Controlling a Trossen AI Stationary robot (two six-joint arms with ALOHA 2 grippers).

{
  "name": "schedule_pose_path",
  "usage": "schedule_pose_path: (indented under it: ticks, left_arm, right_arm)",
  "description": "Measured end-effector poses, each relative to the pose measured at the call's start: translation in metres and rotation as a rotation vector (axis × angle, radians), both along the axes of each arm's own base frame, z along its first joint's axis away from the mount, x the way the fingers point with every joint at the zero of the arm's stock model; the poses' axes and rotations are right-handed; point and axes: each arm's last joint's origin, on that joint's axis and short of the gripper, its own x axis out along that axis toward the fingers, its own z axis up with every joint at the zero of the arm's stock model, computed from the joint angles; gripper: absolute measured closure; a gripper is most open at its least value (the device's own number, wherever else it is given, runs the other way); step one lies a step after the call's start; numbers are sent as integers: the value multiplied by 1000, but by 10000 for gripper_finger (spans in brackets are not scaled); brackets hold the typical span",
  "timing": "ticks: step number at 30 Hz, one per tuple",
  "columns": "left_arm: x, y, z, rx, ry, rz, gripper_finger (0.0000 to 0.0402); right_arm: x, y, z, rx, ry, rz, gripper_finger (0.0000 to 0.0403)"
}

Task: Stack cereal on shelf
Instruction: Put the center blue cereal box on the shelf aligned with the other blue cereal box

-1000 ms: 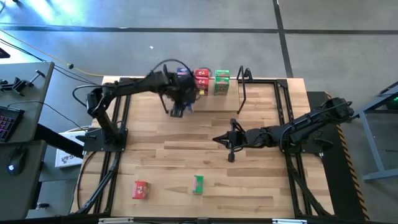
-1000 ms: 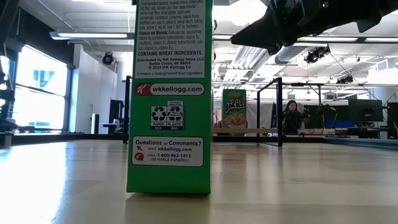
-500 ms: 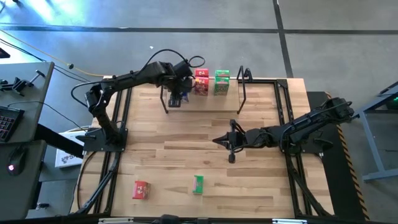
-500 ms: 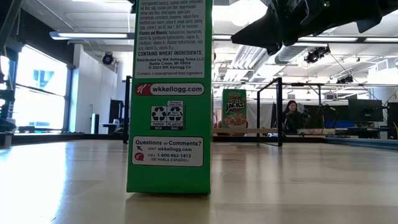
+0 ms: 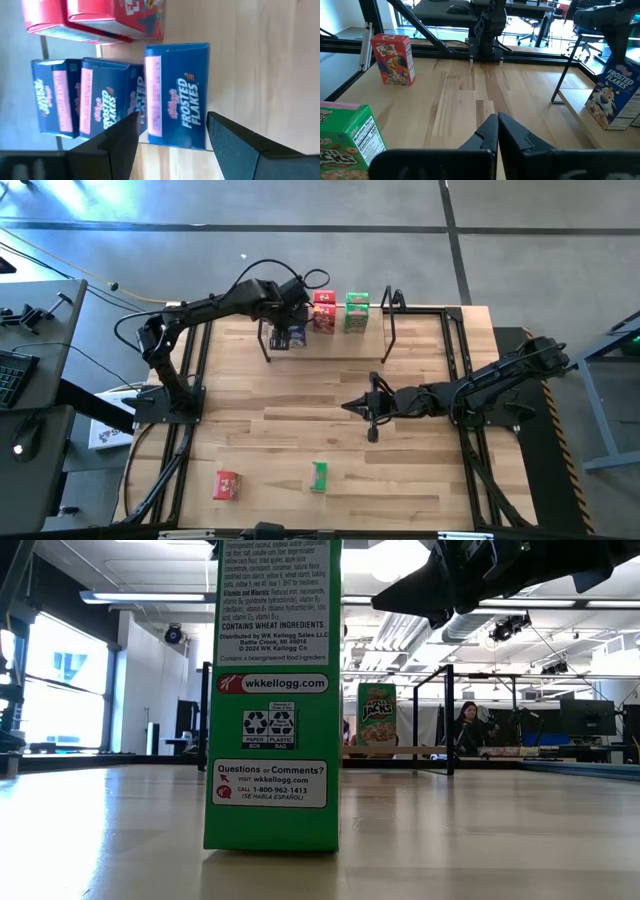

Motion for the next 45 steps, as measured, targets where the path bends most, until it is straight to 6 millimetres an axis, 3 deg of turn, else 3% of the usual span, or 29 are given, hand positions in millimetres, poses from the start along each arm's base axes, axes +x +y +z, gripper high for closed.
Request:
schedule_pose_path:
  ticks: [9,14,17,23,30,45]
  left_arm:
    - [-7,-17,22,31,-66,-19,196]
    - [-3,-32,33,-141,-260,-58,231]
    - [4,-33,26,-208,-344,-70,256]
    - [13,-35,-7,-108,-324,-68,313]
    - [13,-37,-14,-47,-295,-48,359]
    - [20,-35,-22,61,-242,-28,367]
  right_arm:
    - [0,0,0,-1,1,0,403]
    - [0,0,-1,-10,8,1,403]
    - [0,0,-1,-12,12,1,403]
    - [-1,0,-1,-13,16,3,403]
    - [-1,0,-1,-14,16,3,403]
    - [0,1,-1,-13,15,5,403]
